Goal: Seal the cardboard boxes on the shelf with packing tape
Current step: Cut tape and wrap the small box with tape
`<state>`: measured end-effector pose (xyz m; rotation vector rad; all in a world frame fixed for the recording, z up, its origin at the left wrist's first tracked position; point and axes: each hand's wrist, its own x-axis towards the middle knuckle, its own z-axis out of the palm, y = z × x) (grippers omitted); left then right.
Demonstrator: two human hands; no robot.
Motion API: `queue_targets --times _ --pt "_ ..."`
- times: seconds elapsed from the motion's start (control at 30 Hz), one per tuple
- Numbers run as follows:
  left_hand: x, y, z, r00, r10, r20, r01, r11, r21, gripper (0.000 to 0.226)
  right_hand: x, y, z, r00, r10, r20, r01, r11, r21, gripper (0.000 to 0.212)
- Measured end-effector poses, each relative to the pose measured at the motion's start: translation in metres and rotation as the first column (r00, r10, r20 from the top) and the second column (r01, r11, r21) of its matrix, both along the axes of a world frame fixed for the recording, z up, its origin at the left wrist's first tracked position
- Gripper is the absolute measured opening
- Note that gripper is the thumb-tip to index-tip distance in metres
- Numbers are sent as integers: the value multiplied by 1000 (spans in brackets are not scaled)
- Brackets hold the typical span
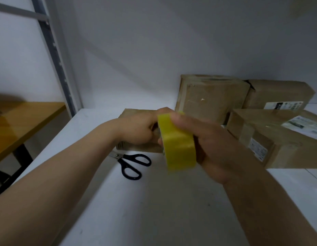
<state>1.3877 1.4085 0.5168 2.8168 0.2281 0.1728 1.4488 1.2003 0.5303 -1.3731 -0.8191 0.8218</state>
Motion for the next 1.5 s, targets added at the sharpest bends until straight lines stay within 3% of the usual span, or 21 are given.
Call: queue_targets --times 0.1,0.17,0.23,0.37,0.57,0.77,0.83,0.9,0.97,1.03,1.07,1.2,1.5 --pt "-3 1 5 1000 -9 30 15 980 -196 37 14 15 21 999 24 -49 -23 1000 11 63" --pt "-6 -1 5 993 -33 117 69 945 -320 74 21 27 31 996 5 -95 -2 1000 29 63" --pt "-9 1 2 982 -54 181 122 913 -388 90 26 36 39 992 -38 -121 43 998 40 57" --pt "-10 5 1 962 -63 264 191 849 -492 95 27 49 46 978 53 -202 -43 997 57 73" --pt "-14 16 3 931 -165 324 340 712 -614 110 29 62 46 962 33 -271 -5 994 105 74" --pt "-13 13 1 954 -131 269 281 696 -661 112 25 61 49 993 4 -122 14 989 150 51" --pt "-11 14 0 971 -70 228 206 727 -655 112 19 54 49 997 -20 -68 29 991 127 43" --pt "-9 14 -3 986 -1 165 96 814 -573 114 12 46 48 999 -29 41 25 993 114 42" --pt "-9 8 -3 989 64 134 -8 925 -380 110 7 37 41 988 -79 131 65 992 106 56" --pt "-8 5 -3 982 147 117 -112 958 -266 93 -2 26 30 972 -152 176 137 986 94 70" --pt "-8 3 -3 979 171 115 -141 962 -235 84 -7 19 23 969 -165 184 151 985 89 67" --pt "-10 -2 -1 984 93 152 -79 992 -94 98 -34 -4 -13 980 -143 135 132 988 85 19" --pt "-4 4 -5 992 46 117 -34 994 -103 84 -55 -12 -58 984 -174 46 167 978 121 13"
